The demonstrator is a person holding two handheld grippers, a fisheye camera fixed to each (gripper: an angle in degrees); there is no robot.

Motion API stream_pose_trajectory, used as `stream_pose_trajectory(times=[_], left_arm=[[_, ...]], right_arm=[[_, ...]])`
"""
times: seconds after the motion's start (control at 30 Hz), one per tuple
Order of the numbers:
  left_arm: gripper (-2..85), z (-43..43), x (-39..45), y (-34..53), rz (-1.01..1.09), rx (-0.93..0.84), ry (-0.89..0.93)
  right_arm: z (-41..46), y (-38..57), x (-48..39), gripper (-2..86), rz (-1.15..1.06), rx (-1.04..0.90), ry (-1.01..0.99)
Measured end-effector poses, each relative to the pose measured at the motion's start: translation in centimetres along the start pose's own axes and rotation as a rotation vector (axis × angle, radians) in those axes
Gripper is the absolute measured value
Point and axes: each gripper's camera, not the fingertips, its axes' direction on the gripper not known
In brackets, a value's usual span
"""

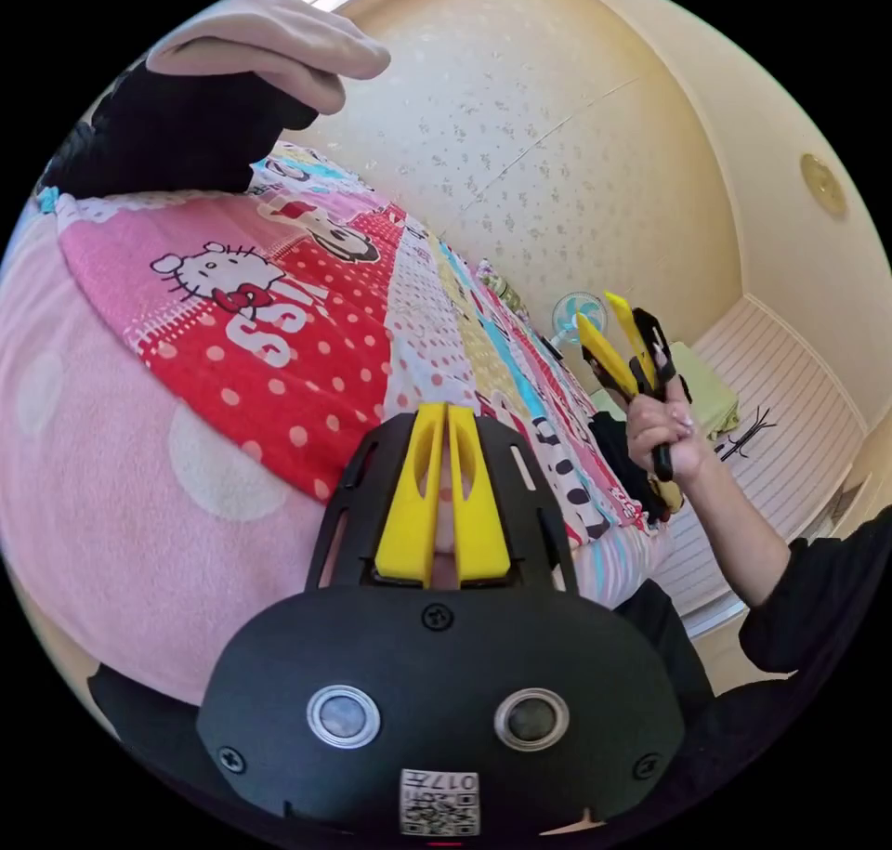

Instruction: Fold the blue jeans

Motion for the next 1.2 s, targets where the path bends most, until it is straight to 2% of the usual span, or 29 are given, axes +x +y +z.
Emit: stream_pose_trajectory(times=[0.03, 0.1, 0.2, 0.27, 0.37, 0.4, 0.5, 0.53, 0.57, 0.67, 0.77, 0.83, 0.93, 0.97, 1.03, 1.1, 1.2], left_arm=[[-1.0, 0.0, 0.2, 0.2, 0.002, 0.004, 0.0], [-1.0, 0.0, 0.6, 0.6, 0.009, 0.006, -0.014], [-1.0, -0.1, 2.0, 1.3, 0.039, 0.015, -0.062], [-1.0, -0.2, 3.6, 2.0, 0.07, 0.008, -0.03], [-1.0, -0.2, 6.6, 3.2, 0.19, 0.027, 0.241], [-1.0, -0.1, 7.4, 3.6, 0.212, 0.038, 0.247], [-1.0, 3.3, 10.8, 5.6, 0.273, -0.026, 0.058], [-1.0, 6.3, 11.5, 6.4, 0.301, -0.151, -0.038], [-1.0, 7.6, 12.1, 6.9, 0.331, -0.177, -0.112], [-1.0, 7.9, 12.6, 7.8, 0.357, -0.156, -0.121], [-1.0, 8.4, 12.3, 8.2, 0.338, -0.162, -0.102], [-1.0, 8.8, 12.4, 8.6, 0.346, -0.157, -0.11], [-1.0, 9.3, 12.6, 9.3, 0.369, -0.146, -0.129], [-0.9, 9.4, 12.4, 9.3, 0.358, -0.146, -0.112], [-0.8, 9.7, 11.8, 9.2, 0.324, -0.149, -0.085], [-0.7, 10.0, 11.2, 9.1, 0.29, -0.156, -0.07], [-0.6, 10.5, 10.8, 9.1, 0.27, -0.163, -0.054]], right_arm=[[-1.5, 1.3, -0.9, 7.7, -0.023, 0.009, 0.108], [-8.3, 7.5, -4.1, 7.3, -0.08, 0.129, 0.464], [-17.5, 15.5, -5.9, 7.5, 0.018, 0.332, 0.72], [-22.5, 19.3, -6.1, 8.7, 0.054, 0.373, 0.739], [-29.8, 23.9, -6.5, 11.7, 0.183, 0.417, 0.742], [-31.8, 24.8, -7.5, 12.1, 0.183, 0.452, 0.777], [-34.5, 23.6, -10.2, 12.6, 0.109, 0.473, 0.943], [-34.7, 22.8, -10.6, 12.6, 0.097, 0.457, 0.98], [-34.9, 20.8, -11.3, 12.6, 0.088, 0.421, 1.064], [-36.1, 16.3, -12.9, 12.5, 0.073, 0.505, 1.271], [-37.6, 10.7, -12.4, 12.9, 0.018, 0.494, 1.289], [-38.2, 6.9, -10.2, 13.6, 0.087, 0.402, 1.326], [-38.9, 3.1, -4.8, 13.2, 0.333, 0.249, 1.355], [-39.2, 2.8, -3.2, 11.9, 0.435, 0.262, 1.382], [-39.5, 2.8, -3.7, 8.2, 0.442, 0.391, 1.381], [-40.1, 2.3, -5.8, 4.6, 0.481, 0.55, 1.283], [-39.0, 1.3, -10.5, 2.6, 0.369, 0.645, 1.214]])
